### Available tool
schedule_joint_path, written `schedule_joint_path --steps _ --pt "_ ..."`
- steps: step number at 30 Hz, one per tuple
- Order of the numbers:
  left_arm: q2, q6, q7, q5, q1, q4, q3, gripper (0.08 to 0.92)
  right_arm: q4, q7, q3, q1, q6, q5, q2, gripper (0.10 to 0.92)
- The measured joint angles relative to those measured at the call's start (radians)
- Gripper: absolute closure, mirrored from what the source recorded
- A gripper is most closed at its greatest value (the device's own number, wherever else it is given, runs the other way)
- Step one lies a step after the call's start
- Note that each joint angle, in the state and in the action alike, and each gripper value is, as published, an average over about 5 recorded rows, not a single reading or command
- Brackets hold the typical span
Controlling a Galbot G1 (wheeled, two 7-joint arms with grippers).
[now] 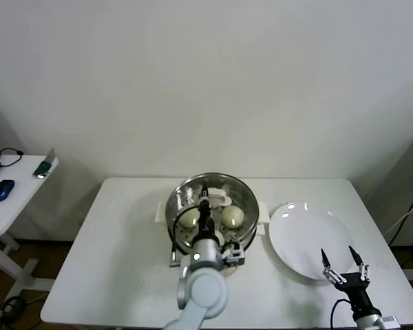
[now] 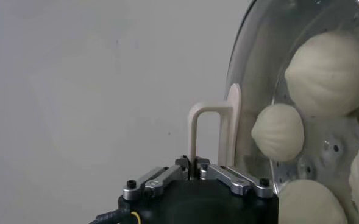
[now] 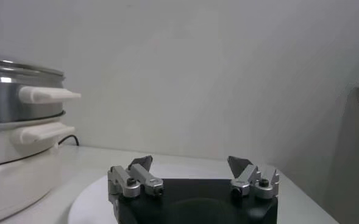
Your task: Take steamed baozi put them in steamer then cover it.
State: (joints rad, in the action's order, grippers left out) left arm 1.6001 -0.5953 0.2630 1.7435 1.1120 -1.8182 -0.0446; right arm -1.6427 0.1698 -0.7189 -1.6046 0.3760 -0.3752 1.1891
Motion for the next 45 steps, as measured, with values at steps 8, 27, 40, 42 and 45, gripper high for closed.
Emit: schedule_joint_path --steps 8,27,40,42,45 --pt "0.000 0.003 0.002 0.009 0.014 0.001 0.002 0.852 -0.001 0.002 -0.002 0.000 0.000 0.001 0.006 0.203" --pt "-0.008 -0.002 0.016 -0.028 0.034 -0.036 -0.021 0.593 -0.016 0.004 -0.004 -0.006 -0.001 0.006 0.008 0.203" --pt "-0.105 -0.003 0.008 -0.210 0.071 -0.178 -0.015 0.228 -0.032 -0.012 0.009 -0.003 -0.027 -0.014 -0.002 0.203" --pt "-0.129 0.011 -0.013 -0.275 0.081 -0.208 -0.007 0.193 -0.032 -0.022 0.013 0.001 -0.029 -0.017 -0.001 0.203" --pt "-0.165 0.040 -0.056 -0.390 0.101 -0.248 0.013 0.179 -0.037 -0.038 0.019 0.006 -0.033 -0.021 0.000 0.203"
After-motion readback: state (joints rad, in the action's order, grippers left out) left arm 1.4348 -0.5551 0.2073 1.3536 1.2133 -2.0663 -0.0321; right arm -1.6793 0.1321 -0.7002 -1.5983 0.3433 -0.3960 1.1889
